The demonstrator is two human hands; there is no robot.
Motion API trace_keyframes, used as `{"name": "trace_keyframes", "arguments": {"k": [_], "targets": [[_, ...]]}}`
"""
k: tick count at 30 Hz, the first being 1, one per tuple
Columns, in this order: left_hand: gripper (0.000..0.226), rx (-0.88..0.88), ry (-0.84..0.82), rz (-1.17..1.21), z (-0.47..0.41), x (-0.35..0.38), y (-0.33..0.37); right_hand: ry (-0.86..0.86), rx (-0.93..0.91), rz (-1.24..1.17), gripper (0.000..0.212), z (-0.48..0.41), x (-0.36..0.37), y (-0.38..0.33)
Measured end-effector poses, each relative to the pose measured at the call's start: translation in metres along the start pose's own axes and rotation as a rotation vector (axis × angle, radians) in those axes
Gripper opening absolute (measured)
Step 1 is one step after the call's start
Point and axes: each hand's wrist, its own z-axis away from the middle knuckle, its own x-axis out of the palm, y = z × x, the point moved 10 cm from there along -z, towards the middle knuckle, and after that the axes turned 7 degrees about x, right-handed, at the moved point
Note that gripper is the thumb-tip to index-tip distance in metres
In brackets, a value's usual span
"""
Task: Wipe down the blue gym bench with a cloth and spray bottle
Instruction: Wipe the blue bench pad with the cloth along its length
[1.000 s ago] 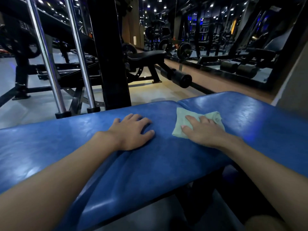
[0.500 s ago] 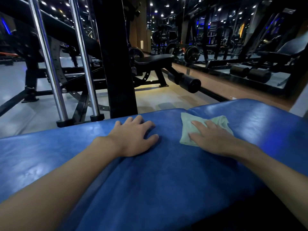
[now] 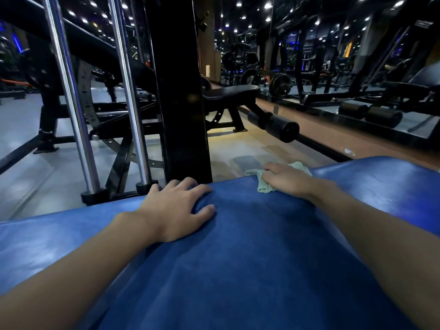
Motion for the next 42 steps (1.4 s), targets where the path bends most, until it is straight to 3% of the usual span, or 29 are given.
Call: {"name": "trace_keyframes", "arguments": {"k": [3, 6, 9, 13, 15, 21, 26, 33, 37, 42], "targets": [[0.064, 0.011, 0.022, -0.004, 0.002, -0.003, -0.006, 0.023, -0.026, 0.139, 0.05, 0.002, 0.002, -0.026], [0.071, -0.003, 0.022, 0.001, 0.006, -0.001, -0.015, 0.041, -0.15, 0.259, 0.057, 0.015, 0.019, -0.07], [0.056, -0.034, 0.028, 0.001, 0.014, -0.002, -0.028, 0.044, -0.229, 0.292, 0.062, 0.027, 0.029, -0.086], [0.077, -0.101, -0.024, -0.045, 0.033, 0.001, -0.057, -0.025, -0.106, 0.223, 0.057, 0.025, 0.023, -0.06], [0.084, -0.123, -0.036, -0.029, 0.04, 0.003, -0.065, -0.013, -0.109, 0.223, 0.055, 0.029, 0.027, -0.08], [0.087, -0.152, 0.003, -0.049, 0.055, 0.0, -0.073, 0.017, -0.293, 0.209, 0.057, 0.044, 0.051, -0.153], [0.085, -0.199, -0.017, -0.057, 0.079, -0.001, -0.097, 0.032, -0.181, 0.224, 0.055, 0.034, 0.043, -0.131], [0.078, -0.233, 0.087, 0.076, 0.091, -0.014, -0.106, 0.027, -0.382, 0.262, 0.057, 0.073, 0.077, -0.235], [0.061, -0.236, 0.19, 0.104, 0.085, -0.03, -0.102, 0.078, -0.418, 0.236, 0.055, 0.077, 0.057, -0.216], [0.047, -0.099, 0.263, 0.113, 0.02, -0.047, -0.043, 0.087, -0.22, 0.097, 0.05, 0.077, 0.045, -0.141]]}}
